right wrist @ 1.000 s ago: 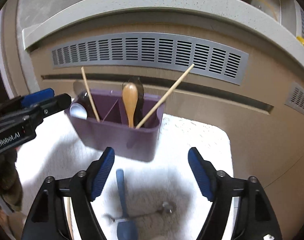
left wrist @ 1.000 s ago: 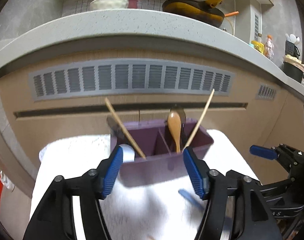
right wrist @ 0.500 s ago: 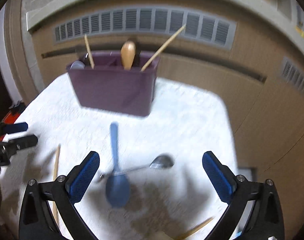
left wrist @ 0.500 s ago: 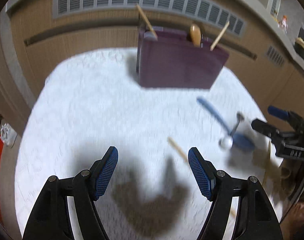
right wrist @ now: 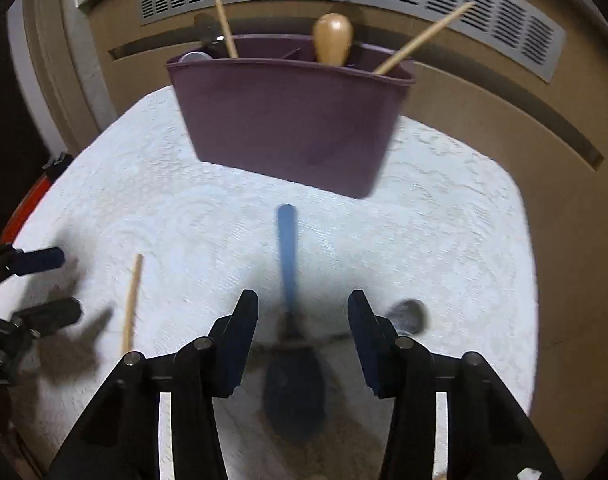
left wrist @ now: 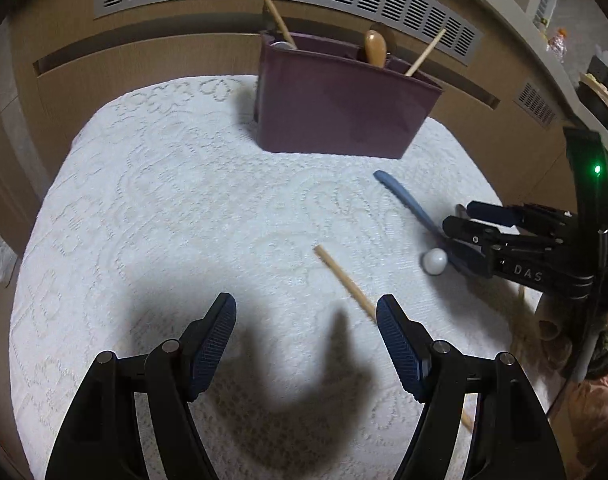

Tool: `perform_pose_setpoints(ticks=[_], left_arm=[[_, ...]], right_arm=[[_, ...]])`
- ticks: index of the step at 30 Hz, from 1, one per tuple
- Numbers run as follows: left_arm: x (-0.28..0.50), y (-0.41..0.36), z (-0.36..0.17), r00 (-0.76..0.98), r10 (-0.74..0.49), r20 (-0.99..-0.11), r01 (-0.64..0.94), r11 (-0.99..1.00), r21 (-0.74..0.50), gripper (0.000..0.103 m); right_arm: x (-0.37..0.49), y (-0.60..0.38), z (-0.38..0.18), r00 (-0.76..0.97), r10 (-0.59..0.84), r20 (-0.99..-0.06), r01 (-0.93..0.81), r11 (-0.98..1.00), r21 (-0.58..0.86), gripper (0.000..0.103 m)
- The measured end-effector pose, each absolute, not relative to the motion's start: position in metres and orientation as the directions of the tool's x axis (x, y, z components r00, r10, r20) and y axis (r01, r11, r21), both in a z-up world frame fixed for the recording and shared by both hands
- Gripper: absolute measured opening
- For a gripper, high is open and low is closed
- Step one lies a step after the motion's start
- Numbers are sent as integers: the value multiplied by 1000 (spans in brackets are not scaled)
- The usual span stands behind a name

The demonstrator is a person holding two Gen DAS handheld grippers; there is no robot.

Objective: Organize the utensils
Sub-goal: 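Move both open tools back toward the blue spoon and metal spoon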

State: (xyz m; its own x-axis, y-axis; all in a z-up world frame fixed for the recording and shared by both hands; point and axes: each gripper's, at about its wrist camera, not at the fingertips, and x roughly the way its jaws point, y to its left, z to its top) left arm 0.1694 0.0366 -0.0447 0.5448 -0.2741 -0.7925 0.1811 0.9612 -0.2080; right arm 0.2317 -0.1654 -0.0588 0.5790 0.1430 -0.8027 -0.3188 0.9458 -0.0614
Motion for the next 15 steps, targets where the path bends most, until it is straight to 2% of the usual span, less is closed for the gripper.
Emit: perform_pose_setpoints(ticks=[5,8,12,15], left_arm=[[183,19,-44,535,-306,-787,198,951,-235,73],[183,14,-44,532,-311,-787,213,949,-231,73],[181,20,-47,529,-282,-800,199,958,-207,73],[182,35,-51,531,-265,-805,156,964,-214,75]], right_arm=[[239,-196,-71,557,89,-826,-139,990,12,46],[245,-205,-73,551,114,-827,-69,994,91,51],[247,-191,-72,543,158,-825,-113,987,115,52],[234,-172,-65,569,180,-802,-196,977,81,52]])
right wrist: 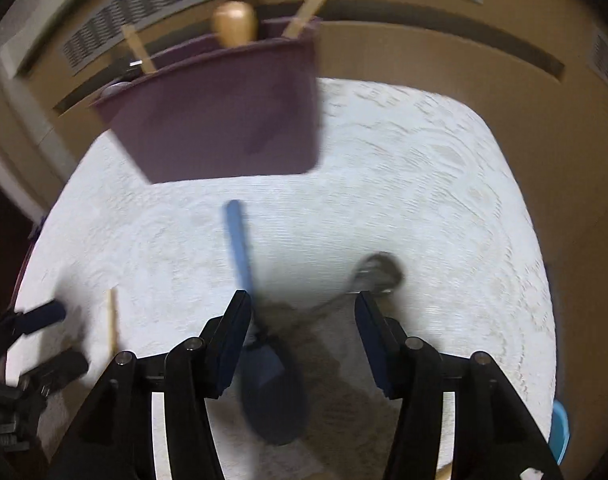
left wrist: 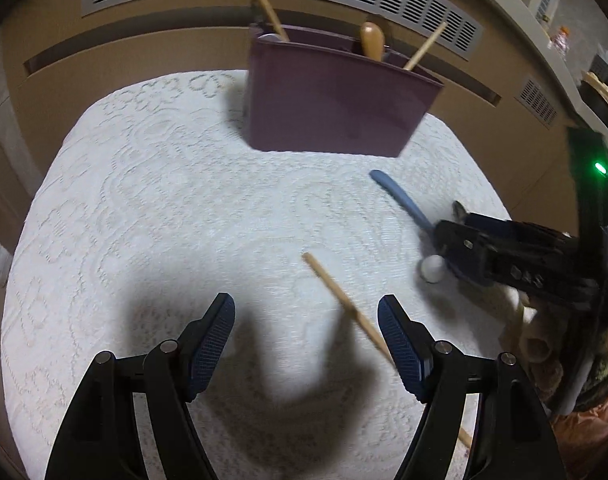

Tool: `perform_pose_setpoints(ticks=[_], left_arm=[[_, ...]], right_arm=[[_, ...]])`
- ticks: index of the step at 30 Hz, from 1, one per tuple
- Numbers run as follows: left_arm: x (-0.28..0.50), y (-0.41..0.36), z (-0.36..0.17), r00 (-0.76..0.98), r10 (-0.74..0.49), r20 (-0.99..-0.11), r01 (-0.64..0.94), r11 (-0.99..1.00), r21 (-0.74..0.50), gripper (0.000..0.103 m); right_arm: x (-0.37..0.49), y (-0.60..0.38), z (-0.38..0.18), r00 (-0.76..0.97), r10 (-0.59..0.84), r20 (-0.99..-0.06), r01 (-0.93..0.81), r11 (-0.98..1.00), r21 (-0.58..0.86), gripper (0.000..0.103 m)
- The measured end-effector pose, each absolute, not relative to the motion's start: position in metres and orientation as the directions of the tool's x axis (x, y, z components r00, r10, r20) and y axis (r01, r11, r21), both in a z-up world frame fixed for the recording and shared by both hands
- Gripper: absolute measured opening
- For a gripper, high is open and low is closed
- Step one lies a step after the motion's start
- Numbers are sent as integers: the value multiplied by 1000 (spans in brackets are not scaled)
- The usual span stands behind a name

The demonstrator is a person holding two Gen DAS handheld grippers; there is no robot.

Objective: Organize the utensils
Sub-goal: 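Move both open tools back toward the blue spoon and metal spoon, then grasp the white ball-ended metal spoon handle with the left tool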

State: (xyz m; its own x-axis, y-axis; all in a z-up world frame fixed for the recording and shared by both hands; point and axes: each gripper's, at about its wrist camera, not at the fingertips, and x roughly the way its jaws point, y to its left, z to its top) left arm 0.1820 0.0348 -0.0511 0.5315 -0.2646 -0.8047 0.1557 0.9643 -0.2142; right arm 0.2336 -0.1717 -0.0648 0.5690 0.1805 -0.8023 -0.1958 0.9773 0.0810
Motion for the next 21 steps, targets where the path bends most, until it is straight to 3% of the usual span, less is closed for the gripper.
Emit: perform_pose_setpoints(ticks=[3,6,9,10,11,21], left_arm=[[185,45,-53,536,-265,-802,116,964,-241,75],[180,37,-45,563,-365,-742,197,930,-309,73],[174,9,-39,540,-470,-698,345,880,-326,52],[173,-1,-40,524,-491,-696,382,866,-323,38],[174,-14,-43,498,-514,-698,427,846,-318,31],[204,-77,-72,459,-433,-776,473,858,-199,28]], right_arm=[[218,-158,-60,582,194,-789,-267,963,40,52],[213,-167,-57,588,180,-789,-253,967,32,52],[213,-192,-51,617,137,-775,-176,984,34,52],[212,-201,-49,628,126,-768,-152,988,38,52],[215,-207,-49,633,123,-764,-140,989,43,53],[198,-247,-50,661,129,-740,-93,992,89,64]])
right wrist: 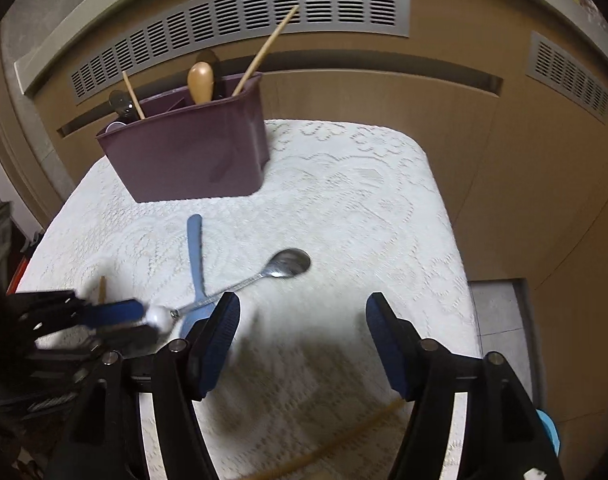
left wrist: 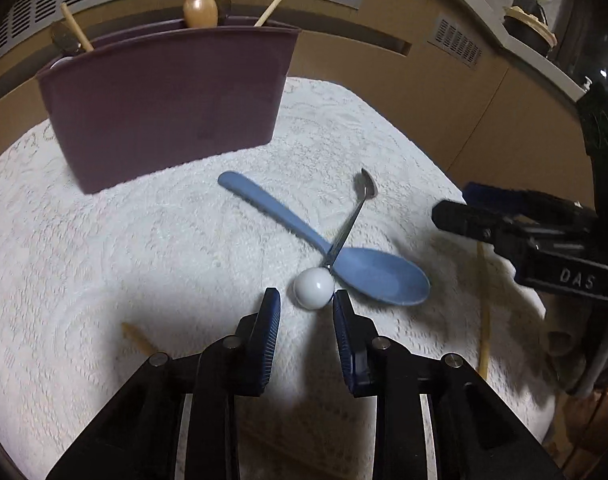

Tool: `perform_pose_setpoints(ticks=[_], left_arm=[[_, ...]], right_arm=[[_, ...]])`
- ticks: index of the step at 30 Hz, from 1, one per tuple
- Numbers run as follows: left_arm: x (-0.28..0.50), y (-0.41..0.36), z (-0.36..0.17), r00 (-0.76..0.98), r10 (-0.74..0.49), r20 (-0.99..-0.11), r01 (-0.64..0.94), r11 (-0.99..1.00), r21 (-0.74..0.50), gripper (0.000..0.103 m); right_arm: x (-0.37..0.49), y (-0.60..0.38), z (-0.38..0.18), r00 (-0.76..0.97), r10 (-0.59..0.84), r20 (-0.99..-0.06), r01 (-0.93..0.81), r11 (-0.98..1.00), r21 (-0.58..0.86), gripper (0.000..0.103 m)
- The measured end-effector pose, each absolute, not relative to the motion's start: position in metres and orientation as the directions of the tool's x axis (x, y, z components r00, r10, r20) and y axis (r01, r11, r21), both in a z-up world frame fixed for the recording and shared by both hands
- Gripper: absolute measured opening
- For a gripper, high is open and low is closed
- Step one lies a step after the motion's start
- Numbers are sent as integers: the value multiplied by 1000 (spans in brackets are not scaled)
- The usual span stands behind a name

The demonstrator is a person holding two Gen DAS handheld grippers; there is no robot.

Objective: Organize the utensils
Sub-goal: 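Grasp the white ball-ended metal spoon handle with the left tool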

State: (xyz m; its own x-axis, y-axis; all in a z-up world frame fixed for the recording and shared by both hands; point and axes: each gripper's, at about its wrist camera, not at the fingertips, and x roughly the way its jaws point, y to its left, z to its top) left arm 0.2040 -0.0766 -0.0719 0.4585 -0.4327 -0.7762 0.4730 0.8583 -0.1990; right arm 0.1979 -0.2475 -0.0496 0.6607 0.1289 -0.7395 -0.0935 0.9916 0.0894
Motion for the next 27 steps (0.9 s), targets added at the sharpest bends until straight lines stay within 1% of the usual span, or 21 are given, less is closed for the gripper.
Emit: perform_pose_setpoints(ticks=[5,9,11,12,13,15,20,23,27], left_arm=[[208,-86,-73,469,-426,-773,466,863,-193,28],[210,-71,-66,505,-450,-737,438,869,-230,27],[207,-63,-59,535,-454,-713,427,873,-235,21],[206,-60,-55,545,-455,-704,425,874,-236,20],[205,-57,-52,555,-457,-695,425,874,-236,19],[203,-53,-47,565,-461,-685,433,872,-229,19],[200,-65,-61,502,-450,-739,482,854,-194,20],[204,-71,-71,474,-448,-758,470,857,-212,23],[213,-78,-74,471,-439,-765,448,866,-222,23]], right_arm=[[195,-256,-57,644,131,-754,-73,991,110,64],[192,-247,-57,639,157,-753,-92,988,127,65],[188,-239,-56,633,185,-752,-126,983,136,65],[187,-233,-57,624,203,-755,-149,979,140,69],[185,-228,-58,615,218,-758,-170,975,142,70],[182,-215,-61,594,238,-768,-213,968,135,70],[183,-201,-64,579,243,-778,-231,964,130,70],[181,-206,-59,593,240,-768,-214,967,137,70],[179,-214,-61,593,221,-774,-191,973,132,70]])
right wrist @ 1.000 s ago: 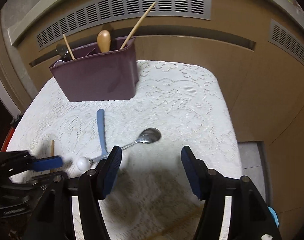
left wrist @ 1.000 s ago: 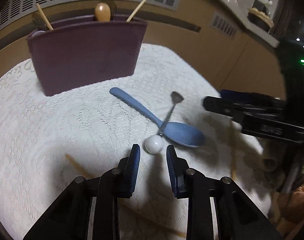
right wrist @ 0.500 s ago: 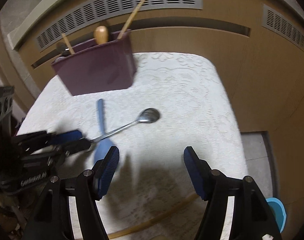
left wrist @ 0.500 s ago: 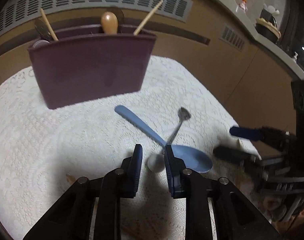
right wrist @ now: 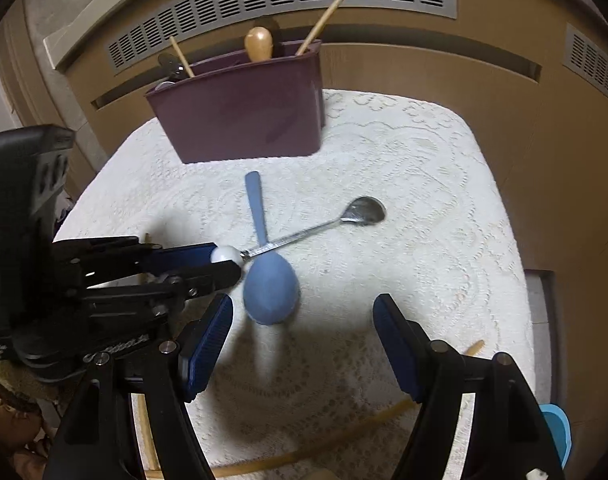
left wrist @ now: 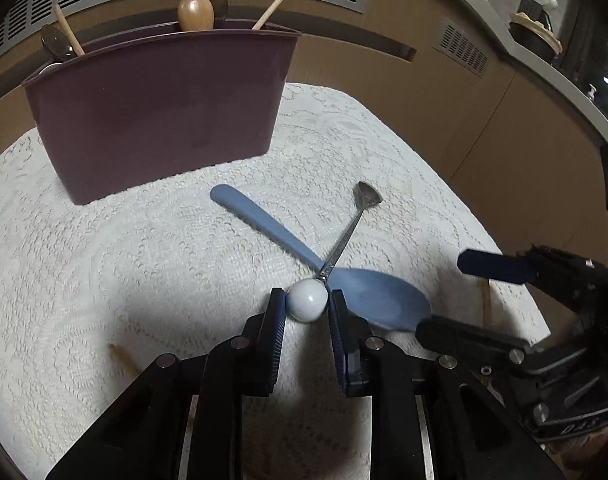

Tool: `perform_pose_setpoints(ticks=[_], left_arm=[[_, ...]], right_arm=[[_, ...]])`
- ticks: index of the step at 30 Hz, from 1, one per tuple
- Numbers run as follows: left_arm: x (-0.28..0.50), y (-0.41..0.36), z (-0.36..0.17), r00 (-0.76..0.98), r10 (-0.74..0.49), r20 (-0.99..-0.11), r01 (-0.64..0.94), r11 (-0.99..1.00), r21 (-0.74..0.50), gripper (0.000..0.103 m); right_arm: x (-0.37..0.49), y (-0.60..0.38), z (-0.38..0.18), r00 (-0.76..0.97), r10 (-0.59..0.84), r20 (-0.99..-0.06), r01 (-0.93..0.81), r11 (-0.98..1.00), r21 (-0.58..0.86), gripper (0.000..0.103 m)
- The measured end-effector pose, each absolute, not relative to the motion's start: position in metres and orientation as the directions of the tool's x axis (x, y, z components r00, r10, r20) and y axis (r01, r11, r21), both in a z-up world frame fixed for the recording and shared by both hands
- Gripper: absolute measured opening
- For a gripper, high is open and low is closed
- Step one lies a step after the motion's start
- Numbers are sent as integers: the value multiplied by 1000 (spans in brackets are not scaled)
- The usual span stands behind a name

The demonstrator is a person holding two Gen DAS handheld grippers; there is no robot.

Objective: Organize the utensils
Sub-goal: 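Grasp the white ball-ended metal spoon handle with the left tool, then lift the metal spoon with the left tool while the right tool grasps the blue spoon handle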

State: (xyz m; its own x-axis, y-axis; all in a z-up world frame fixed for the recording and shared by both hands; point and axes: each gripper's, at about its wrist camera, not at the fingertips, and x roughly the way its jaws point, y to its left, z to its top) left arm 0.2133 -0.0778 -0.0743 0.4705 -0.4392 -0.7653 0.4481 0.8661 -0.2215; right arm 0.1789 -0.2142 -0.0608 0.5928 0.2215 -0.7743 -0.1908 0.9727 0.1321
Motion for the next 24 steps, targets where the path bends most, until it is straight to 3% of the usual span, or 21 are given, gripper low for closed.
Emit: perform_pose_setpoints(ticks=[3,11,13,21,24], left_arm=[[212,-71,-67,506,-435,-745,427,877,-222,22],[175,-16,3,725,-387,-570,350,919,-179,22],[171,-4,11,749,-370,-549,329,928,-177,22],[161,25,19,775,-348,-527,290,937,-194,22],[158,29,22,781,-353,-516,290,936,-200,22]], right_arm=[[177,-218,-64,588,218,-779,-178,974,138,70],[179,-196,-66,576,243,-780,-239,963,124,70],[182,-187,-67,576,243,-780,-252,961,113,63],[183,-163,-59,584,230,-779,-311,949,48,19],[177,-166,-43,620,227,-751,-305,952,35,15]])
